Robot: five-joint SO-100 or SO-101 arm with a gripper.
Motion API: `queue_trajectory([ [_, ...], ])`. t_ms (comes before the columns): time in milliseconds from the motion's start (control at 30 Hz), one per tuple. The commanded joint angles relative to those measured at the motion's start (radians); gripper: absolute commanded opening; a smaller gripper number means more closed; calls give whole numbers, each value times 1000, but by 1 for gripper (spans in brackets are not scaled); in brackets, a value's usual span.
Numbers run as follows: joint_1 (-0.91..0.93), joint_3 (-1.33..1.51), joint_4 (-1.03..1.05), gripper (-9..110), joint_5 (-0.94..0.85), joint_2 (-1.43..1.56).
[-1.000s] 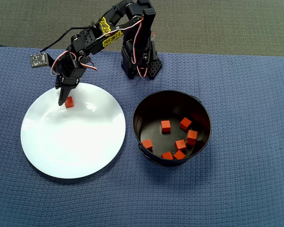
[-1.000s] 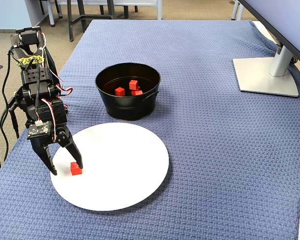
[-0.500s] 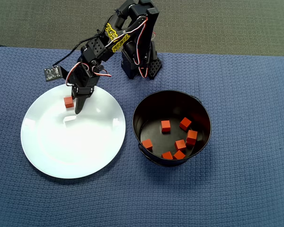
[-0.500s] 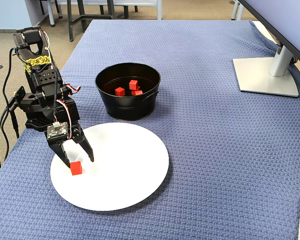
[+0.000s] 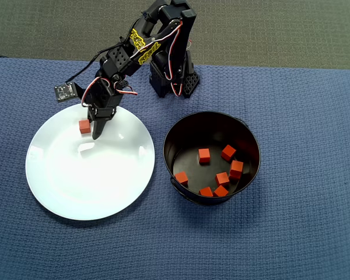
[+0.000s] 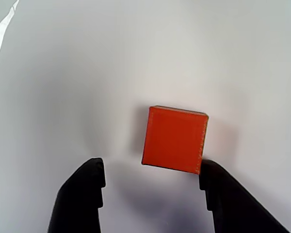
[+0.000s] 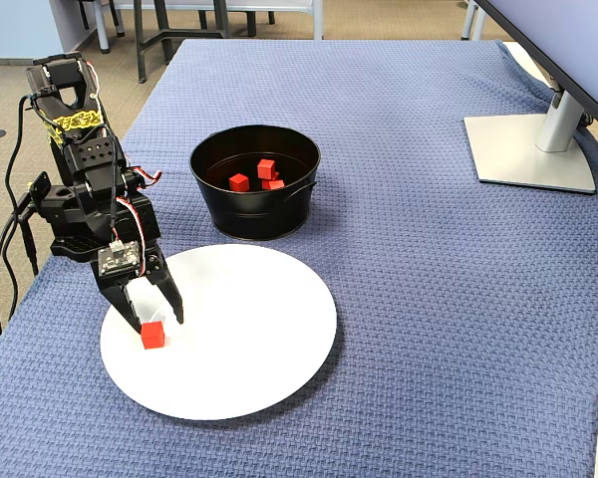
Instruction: Pick up the red cubes from the white plate and place them in the black recipient
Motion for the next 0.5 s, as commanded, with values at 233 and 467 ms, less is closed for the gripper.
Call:
queue_trajectory([
  [233, 71, -61, -112, 21, -150, -54],
  [467, 74, -75, -135, 18, -144, -86],
])
